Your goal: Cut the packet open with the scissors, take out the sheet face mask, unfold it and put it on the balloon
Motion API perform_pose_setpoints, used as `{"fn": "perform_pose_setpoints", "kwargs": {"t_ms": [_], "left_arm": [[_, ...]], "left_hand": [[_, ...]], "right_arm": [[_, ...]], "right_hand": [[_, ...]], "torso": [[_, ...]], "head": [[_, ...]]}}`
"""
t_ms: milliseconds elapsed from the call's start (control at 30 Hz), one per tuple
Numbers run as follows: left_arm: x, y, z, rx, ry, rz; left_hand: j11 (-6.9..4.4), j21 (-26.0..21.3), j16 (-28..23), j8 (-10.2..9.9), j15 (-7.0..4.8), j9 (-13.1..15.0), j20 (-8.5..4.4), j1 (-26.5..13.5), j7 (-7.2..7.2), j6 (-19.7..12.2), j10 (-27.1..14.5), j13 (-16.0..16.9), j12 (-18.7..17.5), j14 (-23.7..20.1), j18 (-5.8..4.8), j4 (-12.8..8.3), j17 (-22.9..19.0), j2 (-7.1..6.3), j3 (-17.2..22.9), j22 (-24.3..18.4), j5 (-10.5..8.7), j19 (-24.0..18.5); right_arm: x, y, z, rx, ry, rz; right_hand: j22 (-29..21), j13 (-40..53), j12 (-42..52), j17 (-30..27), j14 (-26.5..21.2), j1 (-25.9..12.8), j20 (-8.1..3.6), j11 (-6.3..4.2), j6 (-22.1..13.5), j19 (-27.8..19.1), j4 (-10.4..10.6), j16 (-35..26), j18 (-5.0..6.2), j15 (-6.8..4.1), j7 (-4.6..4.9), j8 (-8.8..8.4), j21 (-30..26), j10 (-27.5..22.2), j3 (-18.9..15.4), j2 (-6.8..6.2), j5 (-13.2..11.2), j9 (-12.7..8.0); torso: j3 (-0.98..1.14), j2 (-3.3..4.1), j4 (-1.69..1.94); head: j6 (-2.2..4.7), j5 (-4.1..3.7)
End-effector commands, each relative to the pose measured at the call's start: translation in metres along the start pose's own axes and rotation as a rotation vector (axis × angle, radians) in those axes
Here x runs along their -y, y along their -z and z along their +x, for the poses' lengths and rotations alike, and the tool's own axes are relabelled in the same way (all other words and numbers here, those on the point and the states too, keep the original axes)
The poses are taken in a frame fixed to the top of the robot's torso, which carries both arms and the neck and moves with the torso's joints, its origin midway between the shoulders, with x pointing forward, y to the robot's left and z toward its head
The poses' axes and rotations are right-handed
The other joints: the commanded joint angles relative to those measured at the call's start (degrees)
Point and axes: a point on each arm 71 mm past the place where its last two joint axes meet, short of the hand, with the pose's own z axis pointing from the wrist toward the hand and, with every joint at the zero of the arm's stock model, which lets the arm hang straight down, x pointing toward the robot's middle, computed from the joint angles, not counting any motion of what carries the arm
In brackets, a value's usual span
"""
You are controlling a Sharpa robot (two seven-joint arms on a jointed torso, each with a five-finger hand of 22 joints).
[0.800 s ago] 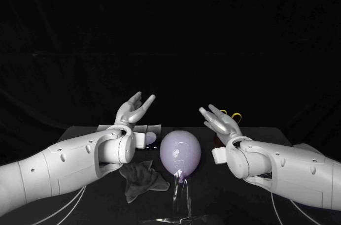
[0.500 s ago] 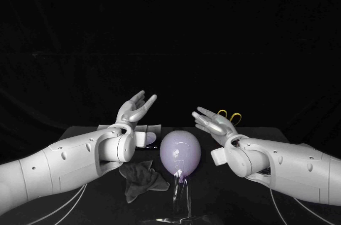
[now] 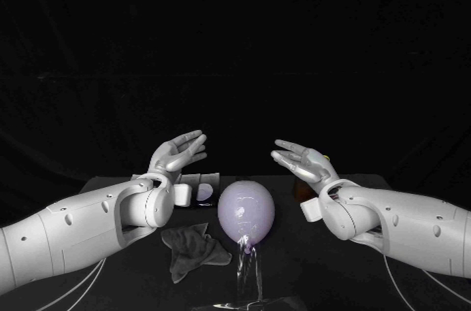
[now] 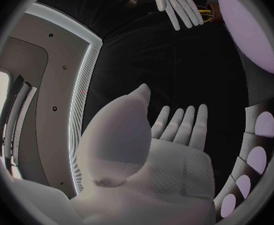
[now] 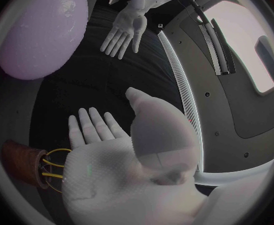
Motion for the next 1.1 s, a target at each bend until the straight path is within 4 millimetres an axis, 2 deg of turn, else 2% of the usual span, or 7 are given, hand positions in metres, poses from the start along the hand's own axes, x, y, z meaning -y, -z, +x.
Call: {"fn": "perform_pose_setpoints", "kwargs": {"t_ms": [33,167,200,367,833,1000,1100], "left_arm": [[0.003,0.001,0.004,-0.046,0.027,0.014],[0.004,0.004,0.004,-0.059,0.031,0.012],[0.004,0.005,0.004,-0.064,0.031,0.011],[0.006,0.009,0.004,-0.088,0.030,0.010],[0.015,0.026,0.004,-0.187,0.064,0.019],[0.018,0.030,0.004,-0.199,0.071,0.018],[0.019,0.032,0.005,-0.204,0.074,0.018]], "left_hand": [[0.28,2.64,2.07,1.95,-0.50,1.00,-0.12,0.87,6.50,3.85,5.74,0.33,1.00,5.82,1.49,0.06,1.35,-0.20,0.47,1.11,0.19,6.47],[-0.06,3.93,4.30,3.59,-1.19,1.86,-0.26,1.09,6.83,7.39,12.64,0.68,2.15,12.11,2.87,0.04,2.72,-0.32,0.58,1.42,0.15,9.17],[-1.01,5.54,6.01,5.22,-2.31,2.68,-0.44,1.44,6.60,11.01,18.39,0.95,3.28,15.98,4.60,-0.02,3.45,-0.47,0.70,1.92,0.07,12.37],[-2.38,8.12,8.25,6.87,-4.06,3.52,-0.77,2.41,5.65,16.05,23.29,0.89,3.77,21.80,7.09,-0.28,4.63,-1.24,0.77,2.55,0.12,17.88],[-3.51,11.11,9.12,6.28,-5.50,3.23,-2.88,5.51,4.55,18.64,26.90,0.66,2.58,25.81,7.07,-1.43,5.92,-2.03,2.02,3.37,0.18,23.44],[-3.58,11.45,9.21,6.13,-5.64,3.16,-3.09,5.57,4.52,18.85,27.16,0.66,2.33,26.25,7.04,-1.43,6.10,-2.15,2.04,3.49,0.18,23.89],[-3.59,11.52,9.23,6.09,-5.66,3.15,-3.13,5.53,4.53,18.88,27.20,0.66,2.27,26.33,7.03,-1.40,6.14,-2.19,2.02,3.52,0.18,23.98]], "right_arm": [[-0.010,0.001,-0.002,-0.019,0.108,-0.099],[-0.021,0.003,-0.006,-0.062,0.216,-0.170],[-0.025,0.003,-0.008,-0.071,0.245,-0.188],[-0.041,0.001,-0.023,-0.099,0.336,-0.215],[-0.074,-0.014,-0.106,-0.121,0.725,-0.065],[-0.078,-0.016,-0.130,-0.080,0.885,-0.033],[-0.081,-0.017,-0.141,-0.048,0.978,-0.025]], "right_hand": [[1.23,0.90,1.86,1.89,11.49,2.37,-0.07,-0.95,7.85,6.49,-1.61,3.33,2.08,-1.25,8.38,3.17,2.94,12.73,0.00,-0.21,0.07,1.96],[2.69,1.46,3.83,3.69,22.27,4.22,-0.11,-1.85,16.65,14.21,-2.73,6.97,3.71,-2.80,7.98,6.55,6.32,22.35,1.22,0.08,-1.34,3.90],[4.74,1.16,3.71,4.03,25.37,6.89,-0.18,-2.68,20.18,24.96,-4.86,7.93,5.35,-4.06,7.43,7.53,11.39,24.34,2.92,-0.77,-3.14,4.46],[4.88,0.94,2.52,4.18,30.94,9.78,-1.42,-4.01,25.26,31.41,-8.30,8.77,5.80,-5.67,6.36,7.75,13.55,28.41,7.60,-3.62,-4.22,4.49],[13.31,1.24,1.26,11.54,53.40,7.05,-9.21,-9.33,34.09,48.75,-11.16,18.56,5.56,-12.90,2.18,8.57,30.23,41.22,11.96,-9.24,-1.73,4.99],[16.59,1.15,0.07,16.75,59.22,5.69,-10.33,-9.60,34.25,51.42,-11.08,25.49,5.49,-13.94,1.80,7.89,35.43,41.12,12.29,-10.64,-1.30,5.14],[32.00,1.31,0.23,23.60,60.33,4.68,-10.41,-9.15,34.31,56.37,-10.59,34.71,3.43,-14.06,1.47,7.23,48.61,39.83,13.23,-11.22,-1.04,5.45]], "torso": [[0.10,0.08,-0.02],[0.20,0.15,-0.03],[0.19,0.24,-0.01],[0.13,0.41,0.00],[0.21,0.60,-0.03],[0.30,0.90,-0.11],[0.36,1.20,-0.11]], "head": [[0.13,-0.15],[0.25,-0.46],[0.33,-0.65],[0.26,-1.63],[-0.11,-4.28],[0.18,-4.64],[0.72,-4.86]]}}
